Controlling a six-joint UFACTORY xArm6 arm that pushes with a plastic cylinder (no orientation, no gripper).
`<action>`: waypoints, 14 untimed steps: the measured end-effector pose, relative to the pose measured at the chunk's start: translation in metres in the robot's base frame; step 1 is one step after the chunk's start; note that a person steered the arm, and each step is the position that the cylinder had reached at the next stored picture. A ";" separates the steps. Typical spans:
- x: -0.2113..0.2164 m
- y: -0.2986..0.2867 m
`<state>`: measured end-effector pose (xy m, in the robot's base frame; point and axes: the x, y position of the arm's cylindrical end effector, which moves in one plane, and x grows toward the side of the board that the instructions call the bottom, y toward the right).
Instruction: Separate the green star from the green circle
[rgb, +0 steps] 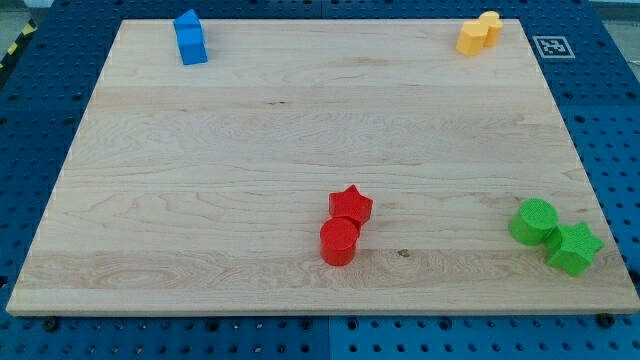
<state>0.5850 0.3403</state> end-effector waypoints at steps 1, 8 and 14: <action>0.024 -0.021; -0.001 -0.093; -0.042 -0.093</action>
